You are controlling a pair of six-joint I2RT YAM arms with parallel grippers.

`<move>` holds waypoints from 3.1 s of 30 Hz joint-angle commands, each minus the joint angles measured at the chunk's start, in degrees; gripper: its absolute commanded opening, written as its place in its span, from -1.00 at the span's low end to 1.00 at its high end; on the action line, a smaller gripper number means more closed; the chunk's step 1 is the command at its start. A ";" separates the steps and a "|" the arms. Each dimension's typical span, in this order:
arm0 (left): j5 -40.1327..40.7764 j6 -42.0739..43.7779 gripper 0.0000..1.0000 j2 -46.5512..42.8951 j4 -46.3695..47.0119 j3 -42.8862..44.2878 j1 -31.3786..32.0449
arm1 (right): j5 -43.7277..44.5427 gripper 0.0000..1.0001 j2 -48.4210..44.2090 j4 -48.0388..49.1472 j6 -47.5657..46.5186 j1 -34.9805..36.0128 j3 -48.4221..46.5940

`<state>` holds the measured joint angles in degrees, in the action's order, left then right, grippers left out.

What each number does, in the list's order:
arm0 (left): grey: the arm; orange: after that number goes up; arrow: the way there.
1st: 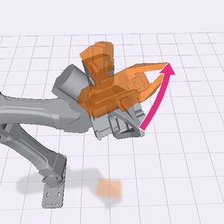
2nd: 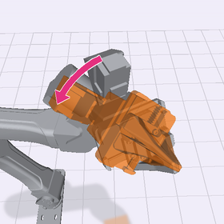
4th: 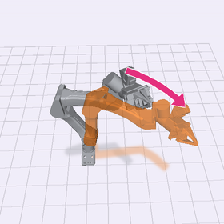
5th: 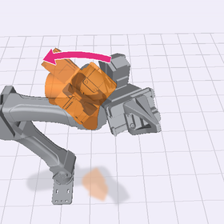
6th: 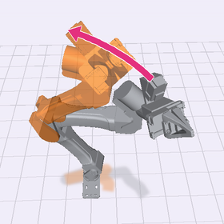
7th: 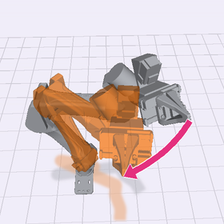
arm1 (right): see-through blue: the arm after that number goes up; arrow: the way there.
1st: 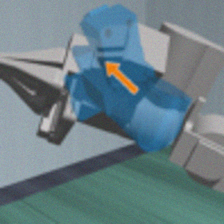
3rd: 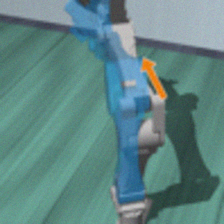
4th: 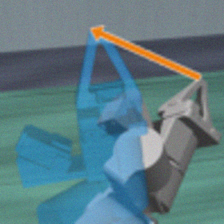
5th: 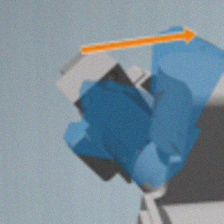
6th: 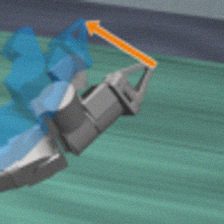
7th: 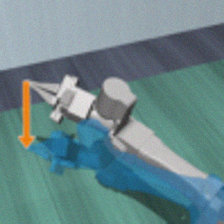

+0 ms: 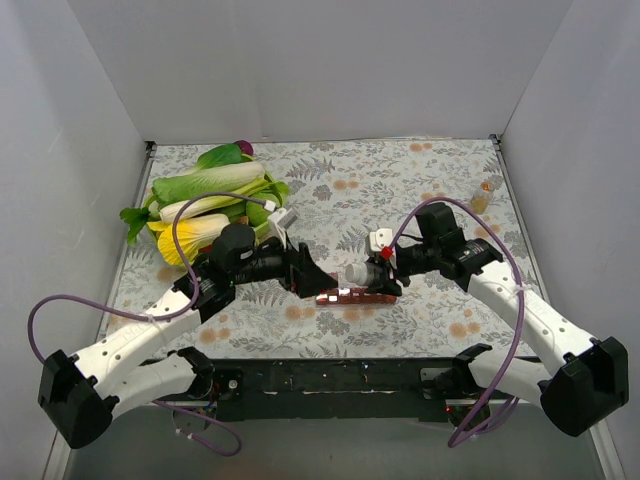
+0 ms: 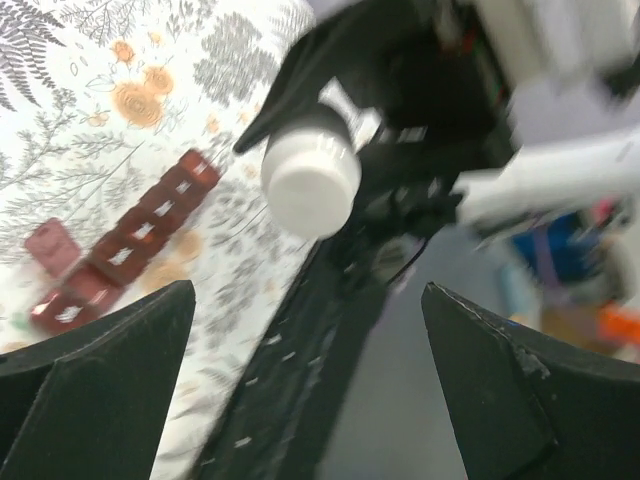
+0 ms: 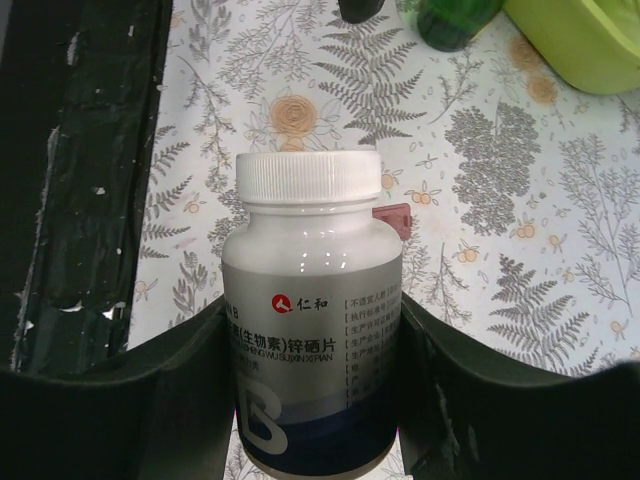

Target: Sort the pills into containers

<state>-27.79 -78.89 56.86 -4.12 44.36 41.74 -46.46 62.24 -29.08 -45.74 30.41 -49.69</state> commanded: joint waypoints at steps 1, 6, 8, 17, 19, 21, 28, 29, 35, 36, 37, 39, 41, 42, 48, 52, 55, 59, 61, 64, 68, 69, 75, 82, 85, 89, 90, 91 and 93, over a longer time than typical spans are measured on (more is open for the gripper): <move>-10.17 34.12 0.96 -4.20 0.42 -6.38 0.10 | -6.19 -0.97 0.86 -2.82 -2.34 -0.09 -1.99; -11.15 51.52 0.96 -8.70 18.34 -13.33 1.85 | -7.51 -0.97 2.01 -3.26 -2.25 -0.09 -2.43; -10.97 54.44 0.97 -5.65 19.77 -11.50 2.03 | -7.51 -0.97 2.36 -3.53 -2.34 -0.18 -2.69; -8.34 59.29 0.87 4.65 19.94 -5.17 7.30 | -7.77 -0.97 2.89 -3.44 -2.08 0.00 -2.69; -7.72 59.29 0.80 6.15 19.76 -4.55 7.74 | -7.86 -0.97 3.06 -3.35 -1.99 -0.09 -2.69; -7.28 58.59 0.66 6.86 19.33 -3.58 8.10 | -7.86 -0.97 3.15 -3.35 -2.08 -0.09 -2.78; -6.93 56.13 0.09 9.05 16.87 -1.73 8.19 | -7.51 -0.97 3.15 -3.00 -1.64 -0.09 -2.43; -6.40 56.13 0.06 9.14 16.26 -1.64 8.19 | -7.42 -0.97 3.07 -3.00 -1.46 -0.09 -2.43; -5.35 52.80 -0.49 10.64 12.30 -0.15 8.19 | -7.07 -0.97 2.80 -2.65 -1.11 -0.09 -2.08; -4.91 51.75 -0.54 10.81 11.68 0.20 8.19 | -6.98 -0.97 2.71 -2.56 -1.02 -0.09 -1.99; -4.38 49.47 -0.56 10.99 10.20 1.25 8.19 | -6.81 -0.97 2.63 -2.30 -1.02 -0.09 -1.90; -2.98 45.08 -0.73 11.60 8.87 2.22 8.01 | -5.67 -0.97 2.45 -2.03 -0.76 -0.18 -1.64; -1.92 34.90 -0.90 12.13 6.59 4.41 6.96 | -4.44 -0.97 2.19 -1.42 -0.41 -0.09 -1.37; -1.83 30.86 -1.00 12.74 5.88 5.20 6.26 | -3.91 -0.97 1.93 -1.07 -0.23 -0.18 -1.11; -7.63 -7.37 -1.00 13.63 2.70 6.36 -1.48 | -1.36 -0.97 0.78 1.57 1.26 -0.09 0.47; -3.06 -27.59 -1.00 12.31 5.60 3.81 -1.83 | -0.57 -0.97 0.96 1.92 1.88 -0.09 0.30; -3.93 -34.66 -1.00 13.45 5.88 5.12 -1.75 | -0.65 -0.97 1.13 2.27 2.23 -0.09 0.39; -2.97 -34.67 -0.92 15.12 4.47 8.90 -1.74 | -0.04 -0.97 0.96 2.54 2.40 -0.09 0.56; -3.41 -33.35 -0.79 15.65 1.93 10.21 -1.74 | 0.31 -0.97 0.78 2.80 2.49 0.00 0.74; -5.16 -31.68 -0.47 15.91 2.27 9.79 -1.75 | 0.75 -0.97 0.69 3.15 2.84 -0.09 1.00; -7.19 -30.27 0.44 14.86 5.69 7.42 -1.83 | 0.84 -0.97 0.87 3.33 2.93 -0.09 1.09; -7.36 -29.83 0.59 14.16 6.57 7.06 -1.83 | 0.75 -0.97 0.78 3.24 2.93 -0.09 1.09; -7.10 -18.61 0.82 11.35 1.78 6.44 -3.06 | 0.67 -0.97 0.78 3.15 2.93 -0.09 1.09; -6.48 7.49 0.96 7.13 -5.02 4.69 -3.15 | 0.14 -0.97 0.43 2.98 2.50 -0.09 1.18; -11.05 20.24 0.96 3.79 1.11 0.49 -1.58 | -0.56 -0.97 0.52 2.54 1.97 -0.09 0.91; -7.55 42.46 0.97 -2.27 7.01 -5.32 6.24 | -1.88 -0.97 0.69 1.22 0.30 -0.09 0.82; -6.76 45.38 0.96 -3.76 10.15 -6.81 6.86 | -2.23 -0.97 0.69 1.05 0.12 -0.09 0.91; -6.14 49.32 0.96 -4.21 11.75 -9.18 7.13 | -2.58 -0.97 0.61 0.87 -0.14 -0.09 0.91; -5.00 51.46 0.96 -3.43 15.00 -9.99 7.13 | -2.94 -0.97 0.52 0.69 -0.41 -0.09 1.09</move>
<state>-35.33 -45.12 54.33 2.22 37.04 48.60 -46.50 63.79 -27.38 -44.51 30.11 -48.86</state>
